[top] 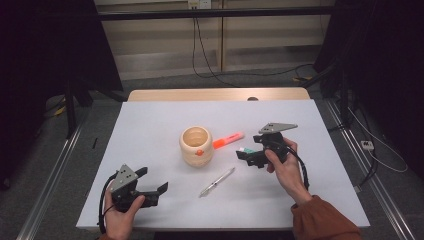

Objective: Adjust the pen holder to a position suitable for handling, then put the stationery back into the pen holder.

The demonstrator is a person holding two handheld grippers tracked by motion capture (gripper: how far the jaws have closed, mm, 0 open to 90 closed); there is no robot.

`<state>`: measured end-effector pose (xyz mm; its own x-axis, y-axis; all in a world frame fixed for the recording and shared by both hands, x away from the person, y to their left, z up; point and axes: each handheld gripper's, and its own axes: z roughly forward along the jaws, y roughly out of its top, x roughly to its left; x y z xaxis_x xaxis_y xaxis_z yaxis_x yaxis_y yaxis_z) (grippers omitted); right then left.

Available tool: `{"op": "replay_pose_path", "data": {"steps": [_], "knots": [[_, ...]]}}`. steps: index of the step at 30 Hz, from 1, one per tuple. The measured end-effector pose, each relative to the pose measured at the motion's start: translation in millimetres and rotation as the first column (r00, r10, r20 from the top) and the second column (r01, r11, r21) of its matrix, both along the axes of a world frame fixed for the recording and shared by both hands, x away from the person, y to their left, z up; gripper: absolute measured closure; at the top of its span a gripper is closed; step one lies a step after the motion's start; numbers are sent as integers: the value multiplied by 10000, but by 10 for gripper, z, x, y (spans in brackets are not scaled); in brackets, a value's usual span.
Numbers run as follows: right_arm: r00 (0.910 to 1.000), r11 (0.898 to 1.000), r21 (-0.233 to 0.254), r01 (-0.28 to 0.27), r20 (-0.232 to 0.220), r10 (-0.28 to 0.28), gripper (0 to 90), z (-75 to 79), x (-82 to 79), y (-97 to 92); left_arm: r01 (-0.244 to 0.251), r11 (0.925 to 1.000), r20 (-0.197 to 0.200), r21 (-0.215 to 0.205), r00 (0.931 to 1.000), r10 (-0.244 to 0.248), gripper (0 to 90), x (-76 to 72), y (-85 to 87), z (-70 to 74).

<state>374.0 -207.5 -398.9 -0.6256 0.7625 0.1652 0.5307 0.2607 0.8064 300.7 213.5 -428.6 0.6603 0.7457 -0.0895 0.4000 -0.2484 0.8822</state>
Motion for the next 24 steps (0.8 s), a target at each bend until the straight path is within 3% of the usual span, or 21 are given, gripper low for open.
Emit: {"op": "replay_pose_path", "data": {"steps": [2, 5, 7, 15, 16, 24], "knots": [[10000, 10000, -71, -40, 0, 40, 99, 7, -5, -26, -45, 10000, 0, 32, 10000, 45, 96, 4, 4, -4], [9998, 9996, 267, -104, -156, 108, 101, 2, -17, -113, -90, 10000, -78, -12, 9999, 90, 96, 8, 7, -12], [9999, 9999, 97, -102, -5, 102, 116, -15, -24, -164, -66, 10000, -22, 34, 10000, 66, 96, 6, 1, -6], [9986, 9999, -14, -165, -512, 164, 107, -22, -44, -393, 3, 10000, -69, 6, 10000, -3, 95, 5, 28, -12], [9980, 9996, -264, -141, -617, 125, 106, -17, -40, -442, -8, 10000, -39, -47, 10000, 7, 96, 0, 26, -8], [9959, 9959, -896, 116, -886, -196, 74, -48, 4, -572, 127, 9999, -42, 42, 9999, -126, 96, 1, -17, -6]]}}
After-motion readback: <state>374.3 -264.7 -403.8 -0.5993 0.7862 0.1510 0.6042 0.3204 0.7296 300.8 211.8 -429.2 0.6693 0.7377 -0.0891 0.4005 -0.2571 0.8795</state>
